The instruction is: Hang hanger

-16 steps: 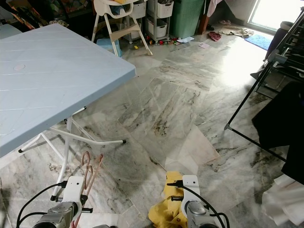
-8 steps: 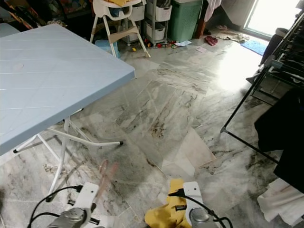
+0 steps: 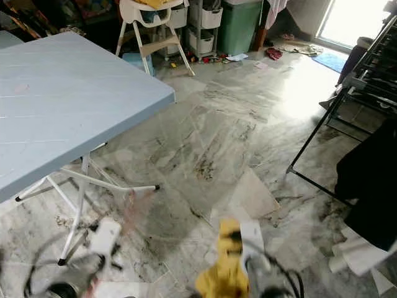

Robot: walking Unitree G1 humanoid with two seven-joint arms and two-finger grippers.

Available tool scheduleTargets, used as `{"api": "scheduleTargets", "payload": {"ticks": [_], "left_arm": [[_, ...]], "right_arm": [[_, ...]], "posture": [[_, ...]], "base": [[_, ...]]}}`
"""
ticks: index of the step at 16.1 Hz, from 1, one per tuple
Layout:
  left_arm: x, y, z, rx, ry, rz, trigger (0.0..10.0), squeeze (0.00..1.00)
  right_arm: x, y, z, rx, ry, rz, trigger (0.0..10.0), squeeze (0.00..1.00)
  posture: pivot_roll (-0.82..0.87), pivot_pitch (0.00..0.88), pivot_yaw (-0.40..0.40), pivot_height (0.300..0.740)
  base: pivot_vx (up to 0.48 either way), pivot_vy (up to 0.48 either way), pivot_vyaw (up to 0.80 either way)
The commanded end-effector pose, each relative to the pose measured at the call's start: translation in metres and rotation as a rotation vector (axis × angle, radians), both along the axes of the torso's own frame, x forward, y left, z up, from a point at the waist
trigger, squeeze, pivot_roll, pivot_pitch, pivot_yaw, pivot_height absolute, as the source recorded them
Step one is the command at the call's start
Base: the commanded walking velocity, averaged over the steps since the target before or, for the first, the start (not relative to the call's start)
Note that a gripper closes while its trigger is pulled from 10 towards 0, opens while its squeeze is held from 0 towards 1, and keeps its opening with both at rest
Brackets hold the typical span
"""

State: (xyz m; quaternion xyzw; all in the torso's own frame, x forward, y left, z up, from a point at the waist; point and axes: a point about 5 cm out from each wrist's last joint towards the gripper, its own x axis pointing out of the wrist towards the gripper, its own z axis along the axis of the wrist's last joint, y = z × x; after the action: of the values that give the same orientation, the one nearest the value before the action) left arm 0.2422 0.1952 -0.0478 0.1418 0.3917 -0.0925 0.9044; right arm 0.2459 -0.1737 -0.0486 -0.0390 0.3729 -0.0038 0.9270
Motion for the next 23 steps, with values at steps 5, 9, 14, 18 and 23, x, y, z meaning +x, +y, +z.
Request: {"api": "scheduleTargets", "payload": {"ticks": [5,9,14,18,23], "left_arm": [[0.041,0.012,0.042,0.045,-0.274,-0.096,10.0,0.0],[0.033,0.005,0.054,-0.004,-0.567,0.048,10.0,0.0],[0.02,-0.005,0.084,-0.013,-0.849,0.03,10.0,0.0],[0.012,0.016,0.107,0.048,-0.954,0.124,10.0,0.0],[0.003,0.022,0.1,0.069,-0.888,0.185,10.0,0.0]], "right_arm": [[0.038,0.005,0.034,0.045,-0.233,-0.034,10.0,0.0],[0.046,0.002,0.058,0.069,-0.452,-0.019,10.0,0.0],[0.048,0.002,0.094,0.03,-0.675,0.034,10.0,0.0],[0.052,0.009,0.116,0.05,-0.745,0.03,10.0,0.0],[0.044,0.025,0.119,0.077,-0.749,0.145,10.0,0.0]], "posture": [[0.0,0.038,-0.051,0.74],[-0.01,0.069,-0.053,0.74],[0.01,0.111,-0.079,0.74],[0.01,0.125,-0.073,0.74],[0.02,0.121,-0.072,0.74]], "base": [[0.0,0.0,0.0],[0.0,0.0,0.0],[0.0,0.0,0.0],[0.0,0.0,0.0],[0.0,0.0,0.4]]}}
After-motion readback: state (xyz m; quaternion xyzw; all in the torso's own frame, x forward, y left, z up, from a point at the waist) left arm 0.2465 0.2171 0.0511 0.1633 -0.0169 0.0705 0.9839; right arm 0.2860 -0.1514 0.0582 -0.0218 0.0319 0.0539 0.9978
